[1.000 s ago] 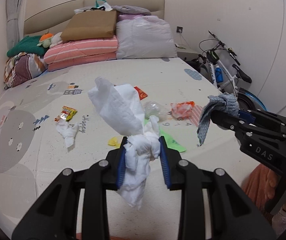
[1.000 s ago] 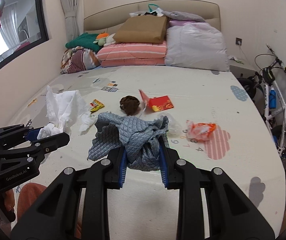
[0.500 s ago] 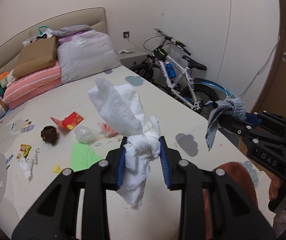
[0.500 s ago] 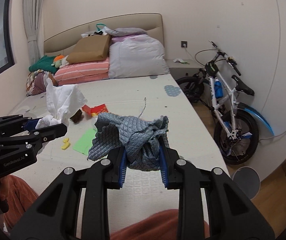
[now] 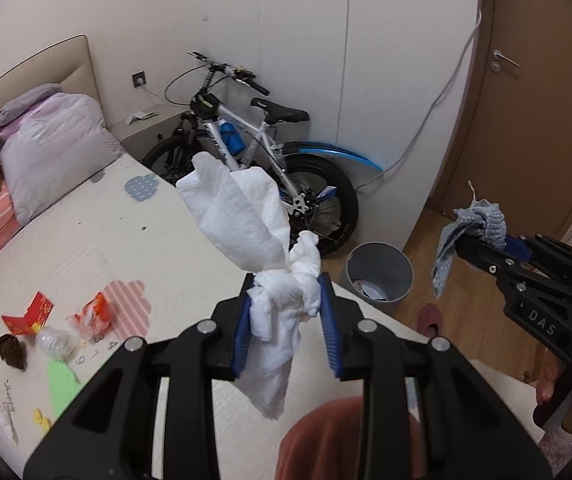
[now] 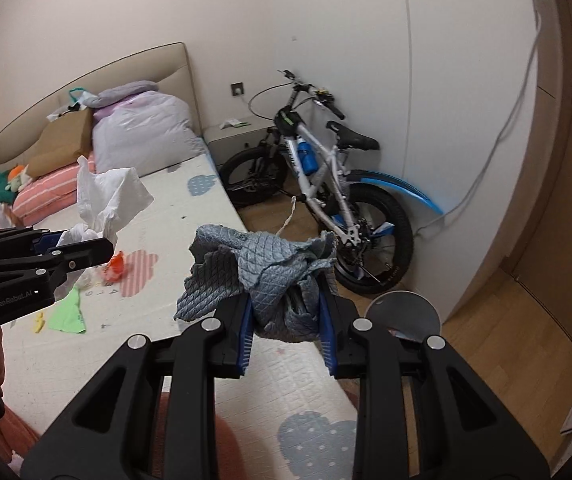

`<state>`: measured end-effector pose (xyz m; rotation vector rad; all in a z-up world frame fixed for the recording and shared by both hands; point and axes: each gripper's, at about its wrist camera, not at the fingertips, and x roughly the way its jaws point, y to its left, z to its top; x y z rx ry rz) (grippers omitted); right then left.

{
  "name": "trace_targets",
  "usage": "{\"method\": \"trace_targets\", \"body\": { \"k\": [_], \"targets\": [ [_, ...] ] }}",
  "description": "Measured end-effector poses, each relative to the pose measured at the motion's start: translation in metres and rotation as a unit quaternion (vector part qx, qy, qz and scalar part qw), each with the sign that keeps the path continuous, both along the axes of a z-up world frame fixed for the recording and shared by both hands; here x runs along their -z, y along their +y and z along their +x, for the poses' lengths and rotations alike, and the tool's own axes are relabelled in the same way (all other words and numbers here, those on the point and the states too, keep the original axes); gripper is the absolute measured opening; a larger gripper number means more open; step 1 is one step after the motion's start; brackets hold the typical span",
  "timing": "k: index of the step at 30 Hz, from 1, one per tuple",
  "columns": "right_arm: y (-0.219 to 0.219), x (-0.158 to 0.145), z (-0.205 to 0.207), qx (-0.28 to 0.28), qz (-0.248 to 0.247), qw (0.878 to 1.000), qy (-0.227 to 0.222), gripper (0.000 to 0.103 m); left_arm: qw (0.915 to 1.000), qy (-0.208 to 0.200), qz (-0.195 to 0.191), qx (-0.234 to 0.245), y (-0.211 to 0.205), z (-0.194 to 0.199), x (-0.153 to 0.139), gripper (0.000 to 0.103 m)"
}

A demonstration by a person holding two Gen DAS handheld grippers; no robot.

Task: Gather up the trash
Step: 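Carry the white tissue and grey sock with both tools to the bin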

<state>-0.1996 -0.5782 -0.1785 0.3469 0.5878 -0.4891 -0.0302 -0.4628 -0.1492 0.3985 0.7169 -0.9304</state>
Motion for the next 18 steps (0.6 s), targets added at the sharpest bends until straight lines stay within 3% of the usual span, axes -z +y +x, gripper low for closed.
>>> {"method": "trace_targets", "body": {
  "k": [7,18],
  "targets": [
    [-0.074,0.038,-0.009,0.085,0.023,0.996,0.023,0.026,0.9984,0.014,0.011,0.053,-0.080,0.010,0.029,0.031],
    [-0.160,0.101,0.010,0.164,0.040,0.984,0.049,0.027,0.9943,0.034,0.025,0.098,-0.188,0.046,0.090,0.031]
  ]
}}
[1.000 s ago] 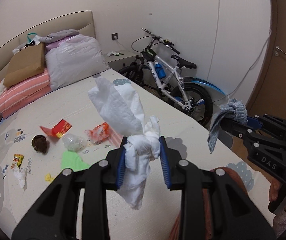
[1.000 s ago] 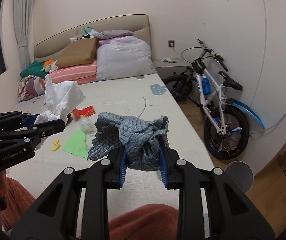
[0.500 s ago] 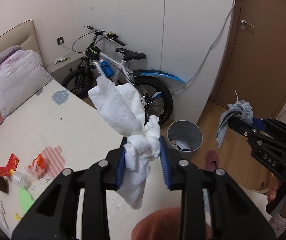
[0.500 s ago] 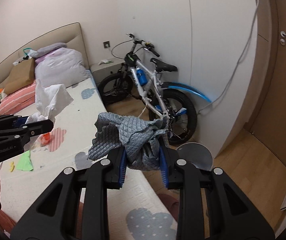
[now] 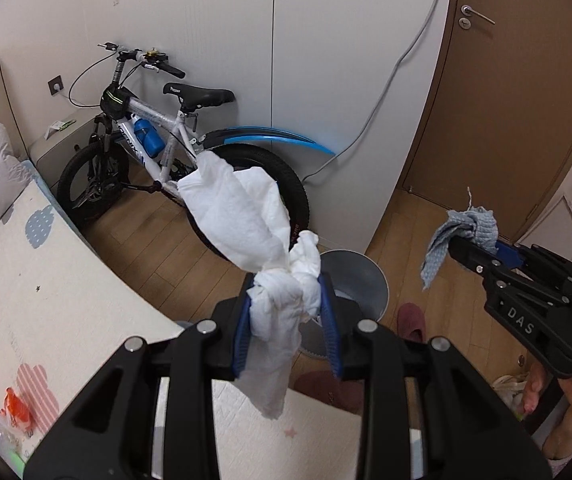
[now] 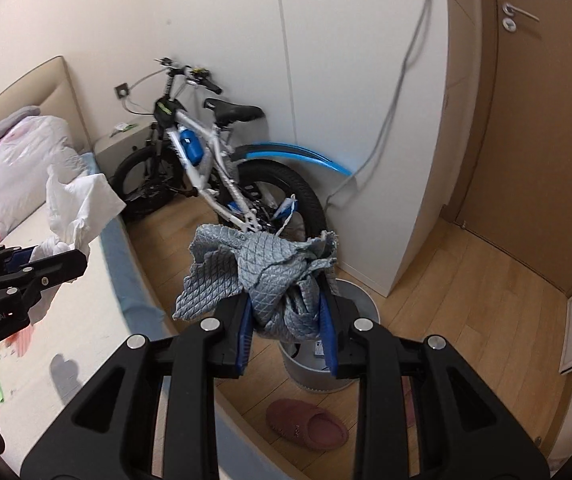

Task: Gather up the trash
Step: 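Carry the white tissue and grey sock with both tools to the bin, then open both tools to drop the tissue and sock into the bin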

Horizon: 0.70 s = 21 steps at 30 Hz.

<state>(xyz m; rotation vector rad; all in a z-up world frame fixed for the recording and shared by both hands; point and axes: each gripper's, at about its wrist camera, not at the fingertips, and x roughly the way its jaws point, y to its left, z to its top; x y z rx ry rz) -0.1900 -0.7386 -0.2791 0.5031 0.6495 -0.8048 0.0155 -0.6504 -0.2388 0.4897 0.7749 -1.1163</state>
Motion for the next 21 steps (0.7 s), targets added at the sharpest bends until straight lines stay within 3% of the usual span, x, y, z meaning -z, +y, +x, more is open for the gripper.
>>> {"method": "trace_targets", "body": {
  "k": [8,13,18,21],
  "targets": [
    [-0.051,0.057,0.026,0.055,0.013,0.998,0.016,0.027,0.9996,0.021,0.017,0.009,-0.052,0.027,0.048,0.031],
    [-0.061,0.099,0.044,0.055,0.010,0.998,0.043,0.029,0.9990,0.032,0.030,0.010,-0.064,0.033,0.070,0.031],
    [-0.069,0.130,0.046,0.074,0.005,0.994,0.076,0.042,0.9982,0.043,0.041,0.012,-0.076,0.039,0.090,0.031],
    [-0.074,0.137,0.039,0.082,0.009,0.995,0.062,0.064,0.9975,0.055,0.044,0.012,-0.080,0.040,0.099,0.031]
  ]
}}
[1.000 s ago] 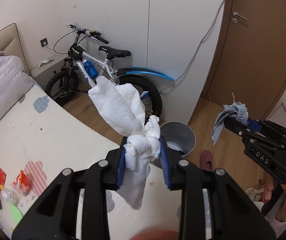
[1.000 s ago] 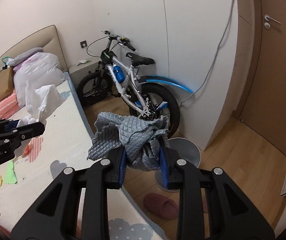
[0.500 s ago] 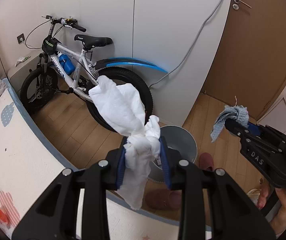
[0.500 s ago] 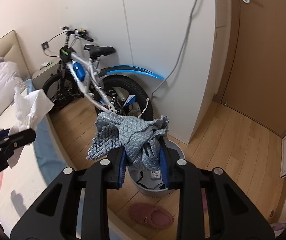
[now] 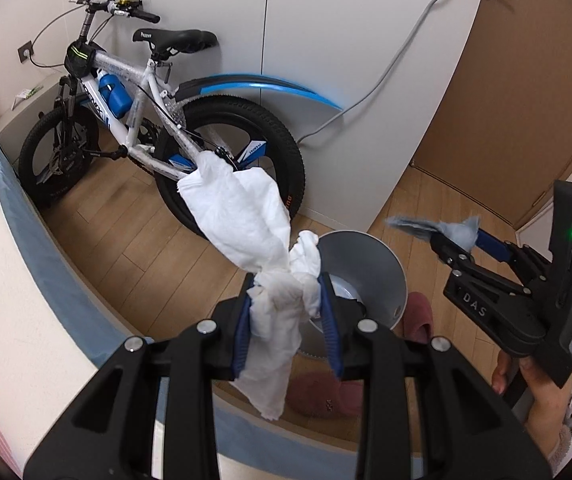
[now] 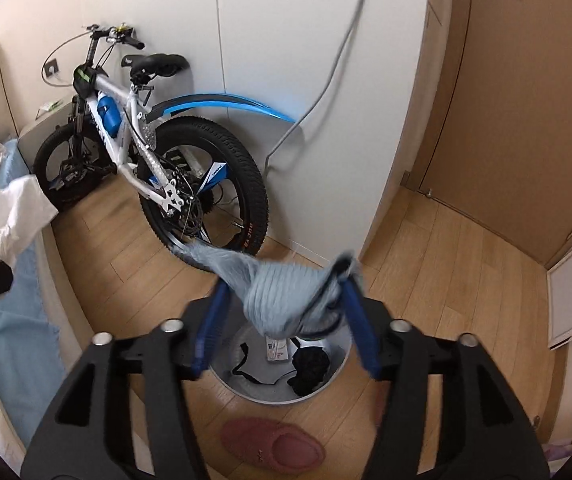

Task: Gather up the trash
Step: 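Open both tools to drop the tissue and sock into the bin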

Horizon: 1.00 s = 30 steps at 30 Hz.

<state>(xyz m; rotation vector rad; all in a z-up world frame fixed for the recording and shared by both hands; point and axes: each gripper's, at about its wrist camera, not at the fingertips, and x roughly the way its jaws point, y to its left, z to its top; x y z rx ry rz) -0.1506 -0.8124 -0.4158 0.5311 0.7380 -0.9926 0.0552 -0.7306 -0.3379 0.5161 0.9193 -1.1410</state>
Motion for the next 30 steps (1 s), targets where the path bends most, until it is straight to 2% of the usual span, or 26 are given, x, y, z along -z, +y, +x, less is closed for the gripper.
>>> {"method": "trace_targets", "body": {
  "k": [2,11,17,20,26,27,28,29,30],
  "targets": [
    [-0.003,0.002,-0.005,0.007,-0.003,1.000,-0.019,0.071,1.0000,0.003,0.005,0.003,-0.004,-0.001,0.005,0.031],
    [-0.002,-0.008,-0.023,0.029,-0.017,0.999,-0.035,0.071,0.9990,-0.010,0.023,0.038,-0.031,-0.021,0.015,0.031],
    [-0.002,-0.016,-0.044,0.058,-0.029,0.998,-0.013,0.071,0.9966,-0.006,0.030,0.076,-0.057,-0.043,0.023,0.031],
    [-0.006,-0.017,-0.056,0.075,-0.033,0.997,-0.006,0.071,0.9945,0.008,0.034,0.099,-0.071,-0.054,0.032,0.031],
    [-0.016,-0.009,-0.090,0.117,-0.021,0.993,-0.028,0.071,0.9913,0.014,0.030,0.128,-0.102,-0.070,0.044,0.034],
    [-0.018,-0.008,-0.094,0.121,-0.017,0.992,-0.033,0.071,0.9912,0.016,0.033,0.127,-0.108,-0.071,0.046,0.036],
    [-0.019,-0.006,-0.096,0.123,-0.013,0.992,-0.037,0.071,0.9911,0.016,0.035,0.127,-0.113,-0.073,0.048,0.046],
    [-0.020,-0.005,-0.097,0.123,-0.010,0.992,-0.040,0.071,0.9910,0.013,0.035,0.128,-0.118,-0.074,0.050,0.062],
    [-0.020,-0.003,-0.097,0.122,-0.008,0.992,-0.042,0.071,0.9910,0.012,0.033,0.129,-0.120,-0.075,0.050,0.071]
  ]
}}
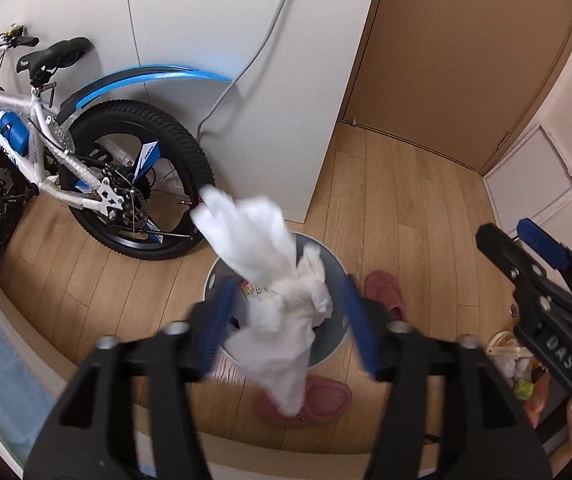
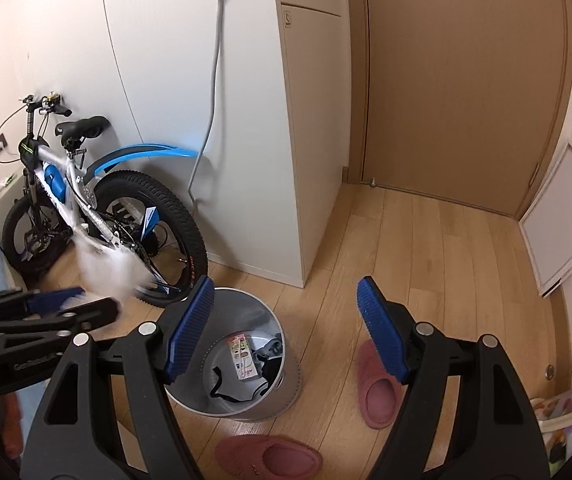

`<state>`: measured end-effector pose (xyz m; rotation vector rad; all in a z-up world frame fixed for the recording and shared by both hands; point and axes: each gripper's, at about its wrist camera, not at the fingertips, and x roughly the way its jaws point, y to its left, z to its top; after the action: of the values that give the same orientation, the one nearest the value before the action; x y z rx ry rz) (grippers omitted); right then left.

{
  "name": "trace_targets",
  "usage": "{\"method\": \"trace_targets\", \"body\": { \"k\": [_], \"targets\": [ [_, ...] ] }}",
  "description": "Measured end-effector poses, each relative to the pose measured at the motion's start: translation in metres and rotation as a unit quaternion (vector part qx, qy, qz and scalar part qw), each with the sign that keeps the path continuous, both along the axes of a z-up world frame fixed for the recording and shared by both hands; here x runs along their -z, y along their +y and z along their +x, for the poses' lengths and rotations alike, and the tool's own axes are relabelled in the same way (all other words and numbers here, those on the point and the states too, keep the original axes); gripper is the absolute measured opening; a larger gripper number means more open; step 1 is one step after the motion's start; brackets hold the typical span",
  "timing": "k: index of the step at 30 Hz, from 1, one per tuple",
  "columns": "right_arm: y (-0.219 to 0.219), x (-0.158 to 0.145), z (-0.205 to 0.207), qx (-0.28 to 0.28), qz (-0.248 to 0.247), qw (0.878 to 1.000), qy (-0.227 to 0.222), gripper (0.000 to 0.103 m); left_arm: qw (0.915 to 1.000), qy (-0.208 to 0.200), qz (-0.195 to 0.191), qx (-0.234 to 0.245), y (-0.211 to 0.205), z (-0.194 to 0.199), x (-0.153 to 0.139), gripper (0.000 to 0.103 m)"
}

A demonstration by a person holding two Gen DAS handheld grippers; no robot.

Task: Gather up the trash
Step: 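Open both tools to drop the tissue and sock into the bin, then move both open tools back over the bed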

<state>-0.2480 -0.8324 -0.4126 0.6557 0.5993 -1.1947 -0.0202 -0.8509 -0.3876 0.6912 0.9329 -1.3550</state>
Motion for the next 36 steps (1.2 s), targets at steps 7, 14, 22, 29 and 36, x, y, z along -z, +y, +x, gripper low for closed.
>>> {"method": "trace_targets", "body": {
  "k": [7,14,22,29,36],
  "targets": [
    [0.001,0.004,0.004,-0.018,0.011,1.000,-0.011,0.071,0.9999,-0.008,0.003,-0.005,0.001,0.001,-0.006,0.078],
    [0.011,-0.004,0.027,-0.049,0.001,0.999,-0.002,0.071,0.9986,-0.025,0.003,-0.048,0.048,0.016,-0.031,0.078],
    [0.046,-0.036,0.080,-0.142,-0.022,0.989,-0.020,0.071,0.9901,-0.044,-0.014,-0.133,0.143,0.044,-0.081,0.078],
    [0.111,-0.075,0.145,-0.277,-0.020,0.959,-0.050,0.071,0.9712,-0.059,-0.032,-0.229,0.255,0.069,-0.125,0.078],
    [0.204,-0.125,0.197,-0.401,-0.026,0.914,-0.055,0.071,0.9343,-0.076,-0.033,-0.347,0.383,0.093,-0.155,0.078]
  ]
}}
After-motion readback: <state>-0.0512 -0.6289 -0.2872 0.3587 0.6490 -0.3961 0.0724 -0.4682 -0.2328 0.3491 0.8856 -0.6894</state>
